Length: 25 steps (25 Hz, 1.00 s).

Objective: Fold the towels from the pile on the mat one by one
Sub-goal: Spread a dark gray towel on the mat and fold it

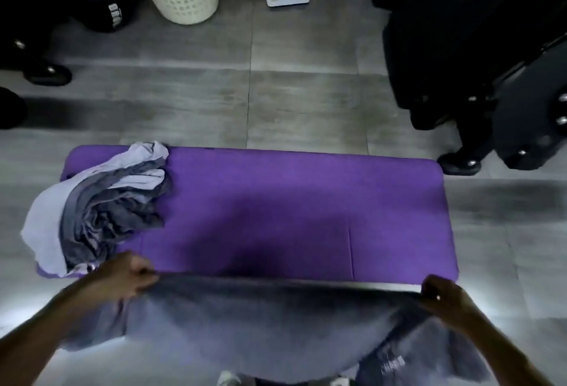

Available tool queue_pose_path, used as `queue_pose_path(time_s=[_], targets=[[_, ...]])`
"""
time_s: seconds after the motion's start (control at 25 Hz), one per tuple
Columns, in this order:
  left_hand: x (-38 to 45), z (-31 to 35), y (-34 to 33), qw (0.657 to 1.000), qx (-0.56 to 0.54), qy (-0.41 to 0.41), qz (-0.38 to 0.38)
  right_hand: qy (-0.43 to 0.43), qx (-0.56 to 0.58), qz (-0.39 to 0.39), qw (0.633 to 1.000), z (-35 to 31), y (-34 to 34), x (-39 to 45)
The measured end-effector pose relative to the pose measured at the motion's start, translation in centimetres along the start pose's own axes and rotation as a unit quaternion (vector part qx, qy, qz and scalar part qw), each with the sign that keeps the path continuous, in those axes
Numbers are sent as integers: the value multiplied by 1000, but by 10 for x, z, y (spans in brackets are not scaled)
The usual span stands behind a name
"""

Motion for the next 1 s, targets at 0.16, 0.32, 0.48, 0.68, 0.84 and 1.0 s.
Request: queue_pose_path(time_s=[0.16,0.32,0.48,0.68,0.84,1.0], targets=[[51,101,52,983,-21,-61,173,96,-20,218,971,-93,45,132],[138,130,101,943,84,-117,299,178,-10,377,909,-150,101,218],[222,115,63,927,112,-131,333,230,-31,442,866,-129,68,297],[332,69,-50,908,109,-171,365,295,-59,448,842,-62,-59,415],[372,-4,-177,942,88,-144,289,263,-106,369,885,25,-161,480],[368,-33,-276,963,145,-149,172,238,-111,273,925,98,-222,490]])
Point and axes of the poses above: each hand's wrist, its own x-axis towards the middle knuckle, its own y-axis out of the back of the hand, z = x × y, the point moved 2 cm from there along x, towards the middle knuckle, and after that the axes turned 1 degree about -z, right-handed, at the moved point
